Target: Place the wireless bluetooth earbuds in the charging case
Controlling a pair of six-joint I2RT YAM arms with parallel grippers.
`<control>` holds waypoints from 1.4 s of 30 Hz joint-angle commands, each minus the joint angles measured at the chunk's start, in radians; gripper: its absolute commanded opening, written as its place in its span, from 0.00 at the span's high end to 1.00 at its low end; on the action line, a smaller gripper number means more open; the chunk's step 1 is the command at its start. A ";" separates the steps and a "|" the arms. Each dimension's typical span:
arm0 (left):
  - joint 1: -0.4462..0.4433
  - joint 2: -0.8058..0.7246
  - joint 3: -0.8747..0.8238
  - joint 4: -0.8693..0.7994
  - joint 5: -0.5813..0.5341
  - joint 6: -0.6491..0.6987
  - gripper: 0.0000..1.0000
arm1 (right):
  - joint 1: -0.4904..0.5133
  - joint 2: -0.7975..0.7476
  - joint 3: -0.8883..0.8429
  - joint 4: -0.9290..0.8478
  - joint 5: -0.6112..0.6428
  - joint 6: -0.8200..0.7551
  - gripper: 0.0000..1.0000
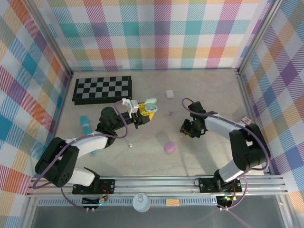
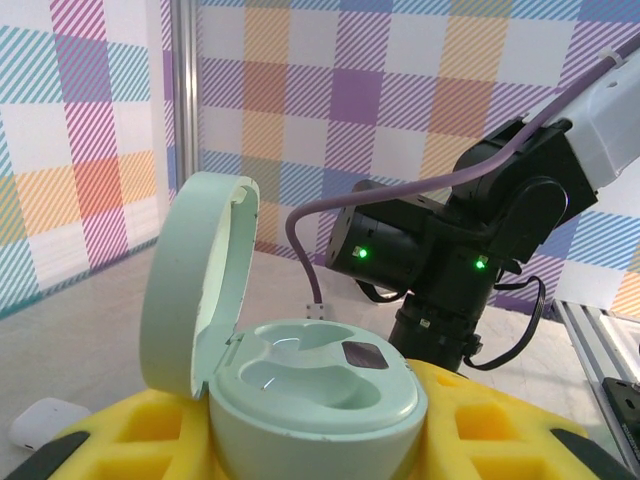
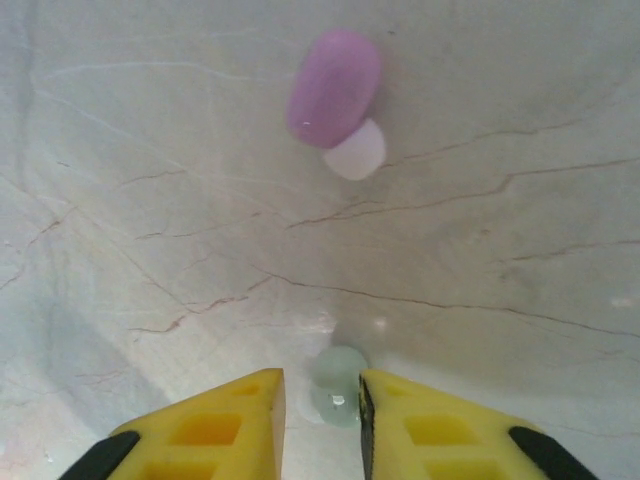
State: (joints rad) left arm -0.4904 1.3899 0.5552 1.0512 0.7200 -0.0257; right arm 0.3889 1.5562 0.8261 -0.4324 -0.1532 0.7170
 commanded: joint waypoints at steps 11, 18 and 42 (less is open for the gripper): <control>-0.008 -0.028 0.011 0.017 0.013 0.016 0.68 | -0.008 0.075 0.016 0.019 -0.044 -0.031 0.79; -0.008 -0.025 0.017 0.018 0.015 0.018 0.68 | -0.009 0.105 0.025 0.001 -0.077 -0.051 0.76; -0.025 0.018 0.023 -0.026 -0.001 0.066 0.68 | 0.032 -0.017 0.145 -0.200 0.124 -0.122 0.86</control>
State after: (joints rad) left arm -0.4946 1.3922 0.5552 1.0412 0.7177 -0.0055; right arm 0.3985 1.5982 0.9386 -0.5671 -0.0998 0.6292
